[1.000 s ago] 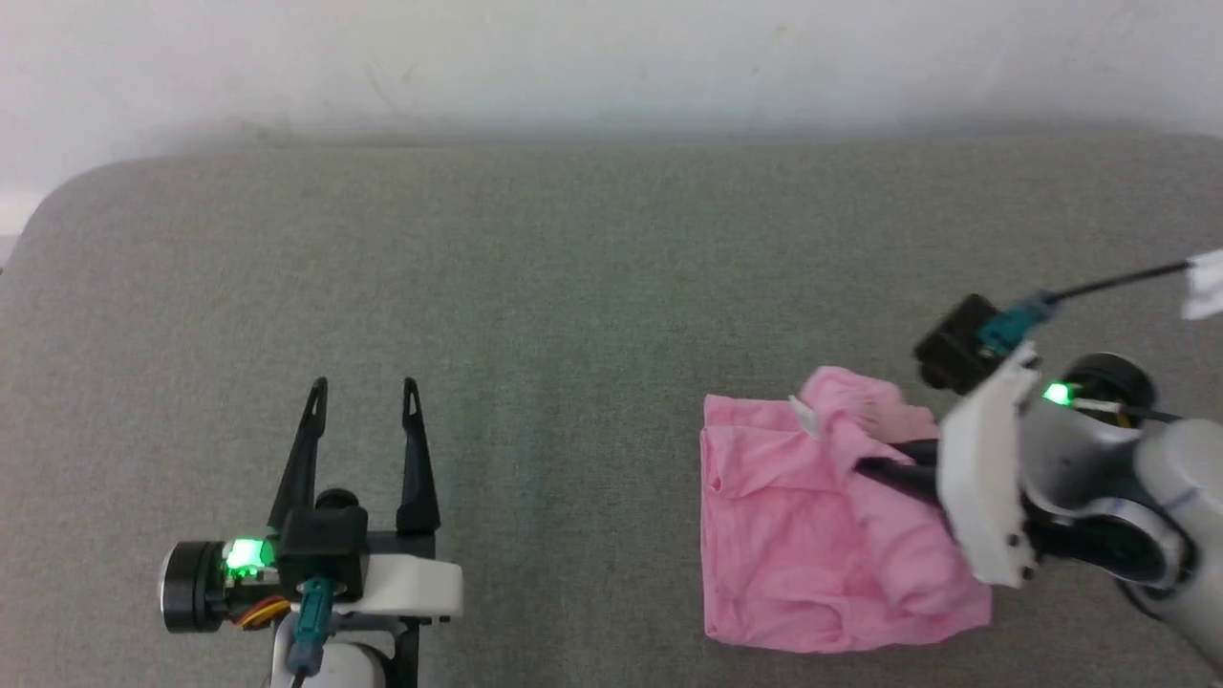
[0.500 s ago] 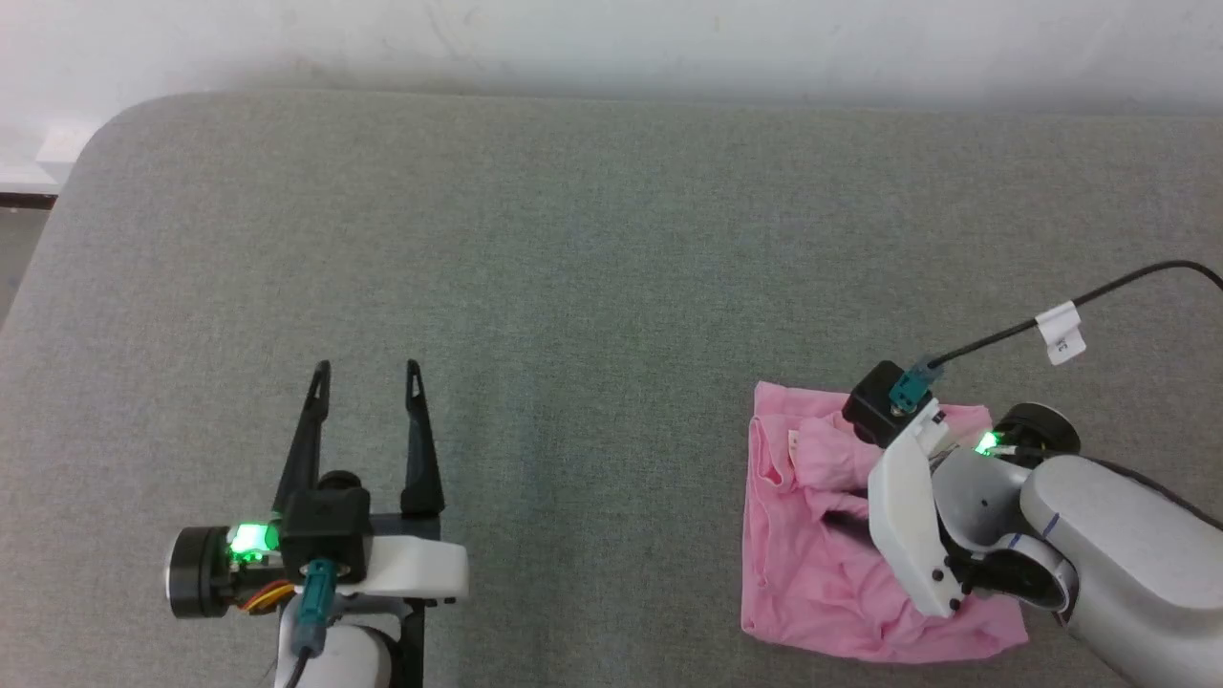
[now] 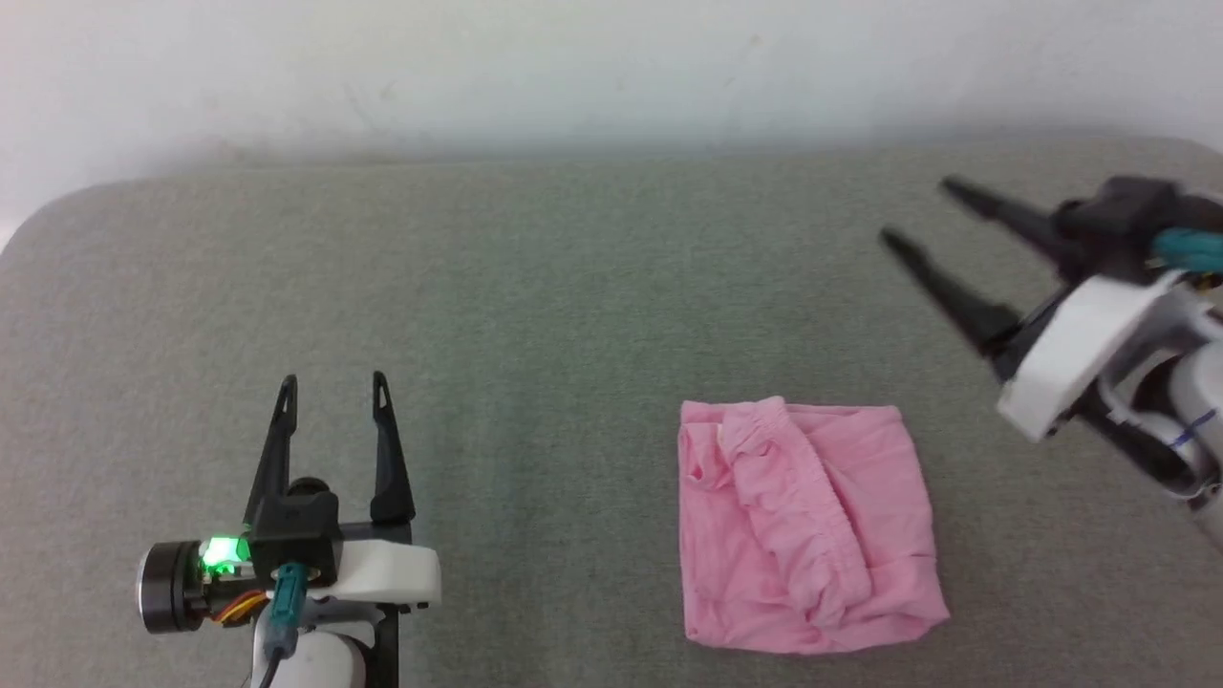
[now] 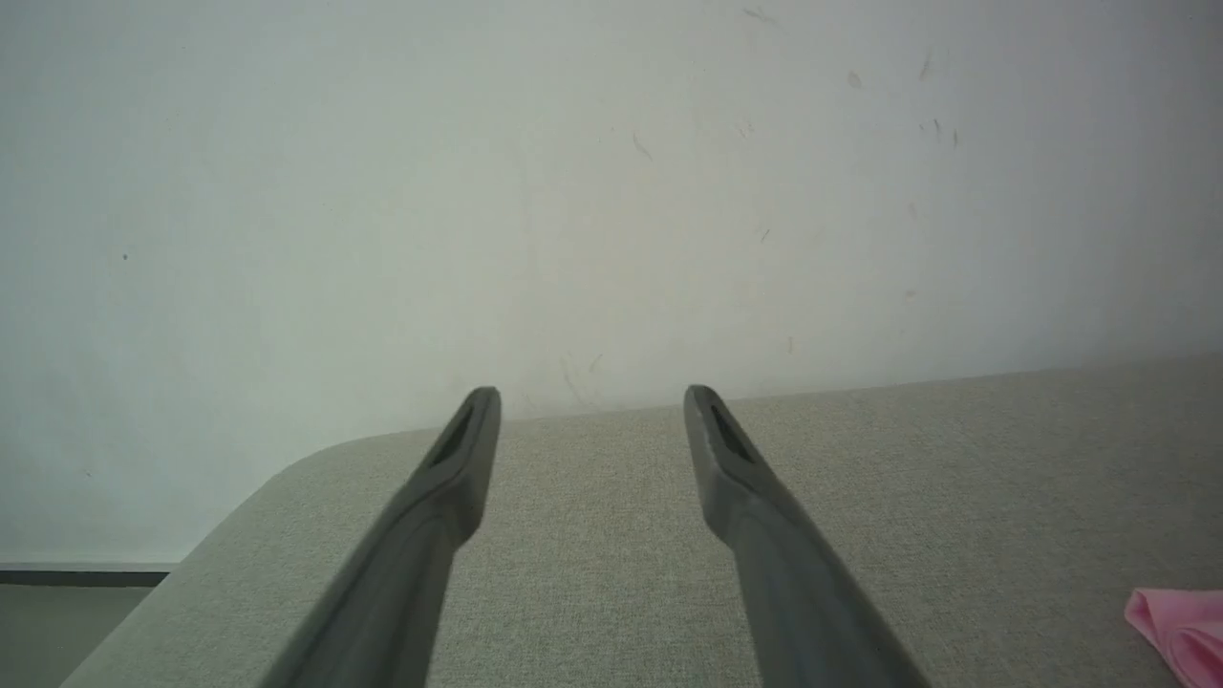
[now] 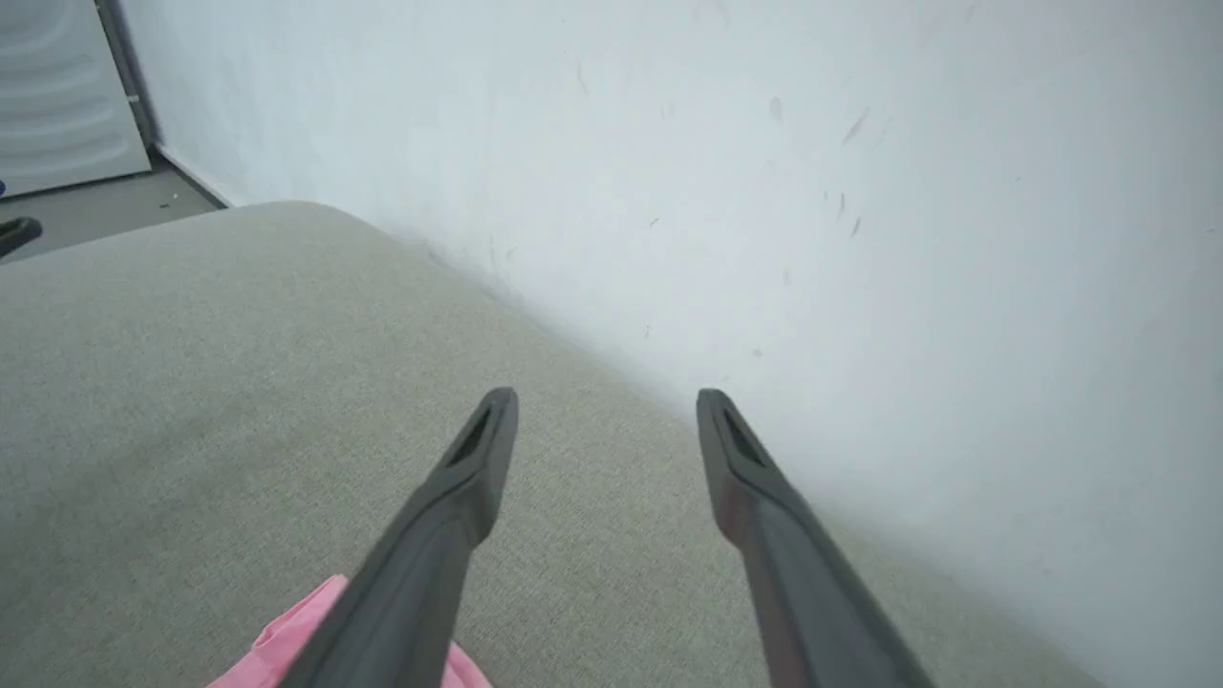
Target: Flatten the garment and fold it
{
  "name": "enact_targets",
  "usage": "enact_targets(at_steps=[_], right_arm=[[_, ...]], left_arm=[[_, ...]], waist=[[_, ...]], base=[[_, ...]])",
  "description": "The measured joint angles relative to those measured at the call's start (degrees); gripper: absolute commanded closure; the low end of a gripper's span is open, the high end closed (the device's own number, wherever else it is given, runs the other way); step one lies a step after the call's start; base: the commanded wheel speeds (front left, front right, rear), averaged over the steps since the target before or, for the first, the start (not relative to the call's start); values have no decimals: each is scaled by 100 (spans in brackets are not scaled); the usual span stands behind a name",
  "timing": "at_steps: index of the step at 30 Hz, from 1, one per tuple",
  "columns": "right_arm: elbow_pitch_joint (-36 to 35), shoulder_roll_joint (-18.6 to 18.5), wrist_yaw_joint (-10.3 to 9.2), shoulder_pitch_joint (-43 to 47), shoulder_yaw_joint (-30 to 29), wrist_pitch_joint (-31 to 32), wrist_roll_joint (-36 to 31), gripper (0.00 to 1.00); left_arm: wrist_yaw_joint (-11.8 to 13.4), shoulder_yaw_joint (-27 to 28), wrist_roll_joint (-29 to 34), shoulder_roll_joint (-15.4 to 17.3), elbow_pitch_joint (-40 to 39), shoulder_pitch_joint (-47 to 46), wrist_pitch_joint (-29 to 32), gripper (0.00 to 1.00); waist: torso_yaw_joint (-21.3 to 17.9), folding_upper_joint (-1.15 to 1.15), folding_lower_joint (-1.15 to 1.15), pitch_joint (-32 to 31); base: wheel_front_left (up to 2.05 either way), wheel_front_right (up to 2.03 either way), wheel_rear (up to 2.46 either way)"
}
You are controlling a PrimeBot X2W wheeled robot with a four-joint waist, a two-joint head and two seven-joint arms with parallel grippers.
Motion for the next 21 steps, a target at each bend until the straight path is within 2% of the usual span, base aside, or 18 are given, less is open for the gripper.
enact_targets(at_steps=[5, 10, 17, 21], right_arm=[[467, 387, 0, 526, -1260, -1107, -667, 0], [579, 1145, 0, 1377, -2714, -1472, -1500, 0], [-492, 2436, 0, 2802, -4218, -1511, -2562, 0], [-1032, 3060, -1, 3579, -4417, -1512, -2933, 0]], left_arm=[[-52, 59, -2, -4, -8, 2, -1, 0], [-100, 100, -2, -18, -75, 87, 0, 0], [-190, 131, 0, -43, -183, 122, 0, 0], [-216, 156, 4, -53, -213, 222, 0, 0]], waist=[[-235, 0, 0, -138], [-385, 0, 0, -253], [-458, 0, 0, -362], [-449, 0, -1, -402]], base=[[0, 0, 0], [0, 0, 0], [0, 0, 0], [0, 0, 0]])
